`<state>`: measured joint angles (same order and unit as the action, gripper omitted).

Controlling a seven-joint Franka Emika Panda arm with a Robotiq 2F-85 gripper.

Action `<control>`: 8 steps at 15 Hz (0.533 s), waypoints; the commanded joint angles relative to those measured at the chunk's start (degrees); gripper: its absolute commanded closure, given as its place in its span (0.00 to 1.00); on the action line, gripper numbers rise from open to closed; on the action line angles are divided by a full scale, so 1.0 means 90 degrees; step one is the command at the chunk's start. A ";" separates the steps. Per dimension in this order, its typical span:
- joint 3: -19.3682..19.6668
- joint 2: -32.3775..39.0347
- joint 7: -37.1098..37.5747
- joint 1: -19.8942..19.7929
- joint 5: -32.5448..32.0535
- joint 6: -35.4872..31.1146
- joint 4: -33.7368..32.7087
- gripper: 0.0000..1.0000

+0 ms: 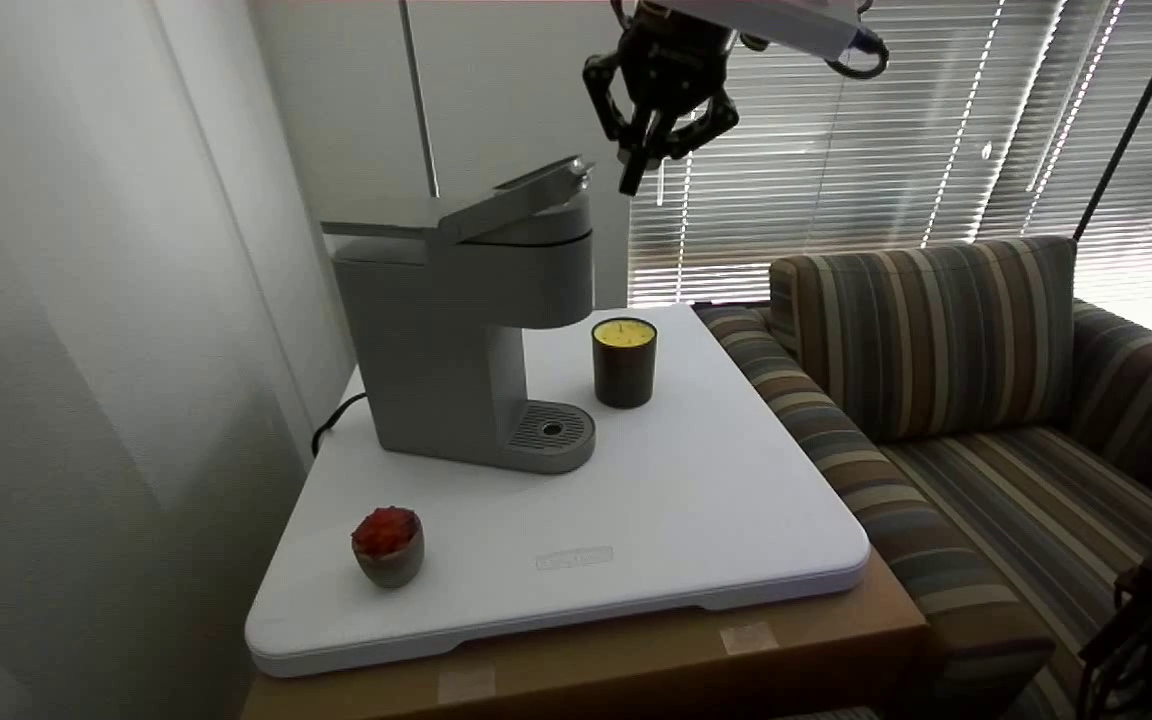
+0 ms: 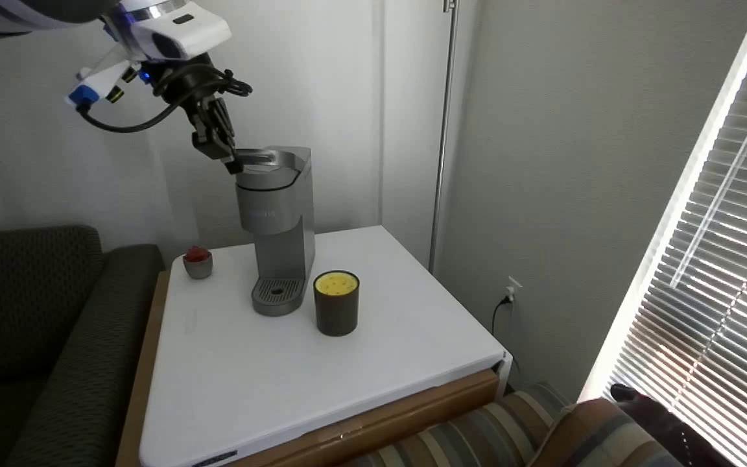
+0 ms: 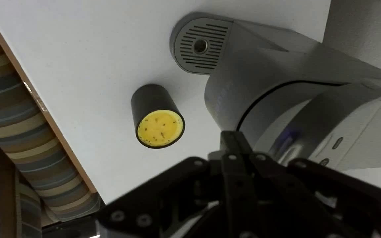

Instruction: Open the coffee maker

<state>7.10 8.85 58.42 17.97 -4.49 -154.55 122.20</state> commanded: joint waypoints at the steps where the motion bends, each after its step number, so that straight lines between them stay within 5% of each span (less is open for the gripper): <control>1: -0.0440 0.0016 -0.0098 -0.0449 0.0044 -0.0157 -0.0044 1.00; 8: -0.0667 0.0131 -0.0103 -0.0624 0.0062 -0.0894 -0.0035 1.00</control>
<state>2.56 9.23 58.42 14.03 -4.47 -159.94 122.09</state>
